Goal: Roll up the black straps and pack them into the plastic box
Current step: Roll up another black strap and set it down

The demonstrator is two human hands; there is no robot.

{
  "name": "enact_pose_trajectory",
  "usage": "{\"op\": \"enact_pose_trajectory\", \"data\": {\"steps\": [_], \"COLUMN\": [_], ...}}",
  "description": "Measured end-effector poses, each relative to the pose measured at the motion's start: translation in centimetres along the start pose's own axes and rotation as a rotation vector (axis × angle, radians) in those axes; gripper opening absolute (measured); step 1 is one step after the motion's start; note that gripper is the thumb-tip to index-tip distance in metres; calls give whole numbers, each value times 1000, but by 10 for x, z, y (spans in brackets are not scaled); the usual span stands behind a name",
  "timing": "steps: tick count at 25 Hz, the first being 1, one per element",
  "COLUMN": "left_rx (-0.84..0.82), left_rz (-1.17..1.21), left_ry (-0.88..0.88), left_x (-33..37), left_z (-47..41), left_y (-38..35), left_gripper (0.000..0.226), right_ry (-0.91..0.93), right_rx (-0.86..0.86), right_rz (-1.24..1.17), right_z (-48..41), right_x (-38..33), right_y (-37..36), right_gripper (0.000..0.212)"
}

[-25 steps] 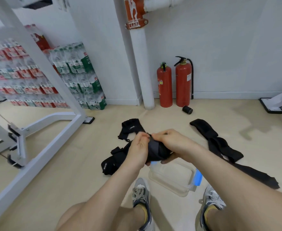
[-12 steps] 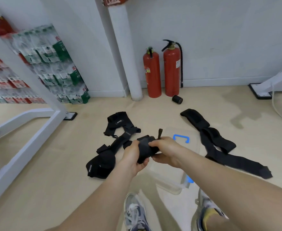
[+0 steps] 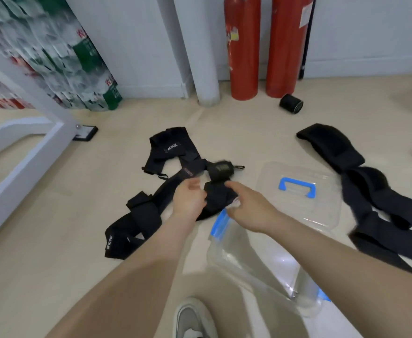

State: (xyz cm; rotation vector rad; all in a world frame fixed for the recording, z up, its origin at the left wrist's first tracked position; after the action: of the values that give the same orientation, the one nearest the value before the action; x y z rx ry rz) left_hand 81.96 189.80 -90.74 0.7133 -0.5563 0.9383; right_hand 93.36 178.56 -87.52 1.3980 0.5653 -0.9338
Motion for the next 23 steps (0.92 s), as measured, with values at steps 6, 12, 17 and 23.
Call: {"op": "enact_pose_trajectory", "data": {"steps": [6,12,17,23], "left_rx": [76,165,-372,419], "left_rz": [-1223,-1178,-139,-1239], "left_ry": [-284,-357,-21,-4], "left_x": [-69,-77,-72,-139], "left_z": [-82,-98,-56,-66], "left_y": [-14,-3,52,191], "left_gripper": [79,28,22,62], "right_ry": [6,-52,119,-62], "right_rx": [-356,-210,-176,60], "right_rz": [648,616,369,-392], "right_z": [-26,-50,-56,-39], "right_x": [56,45,10,-14], "right_y": [-53,-63,-105,-97], "right_gripper": [62,21,53,37]}}
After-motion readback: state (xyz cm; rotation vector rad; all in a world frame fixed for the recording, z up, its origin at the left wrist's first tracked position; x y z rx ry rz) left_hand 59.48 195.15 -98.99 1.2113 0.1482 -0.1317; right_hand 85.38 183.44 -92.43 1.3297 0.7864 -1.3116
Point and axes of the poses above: each hand's wrist, its own z-axis away from the middle knuckle, its own y-axis out of the back of the hand, x = y × z, the point moved 5 cm from there along -z, towards the middle knuckle, and after that the axes turned 13 degrees about y, right-handed, at the moved point
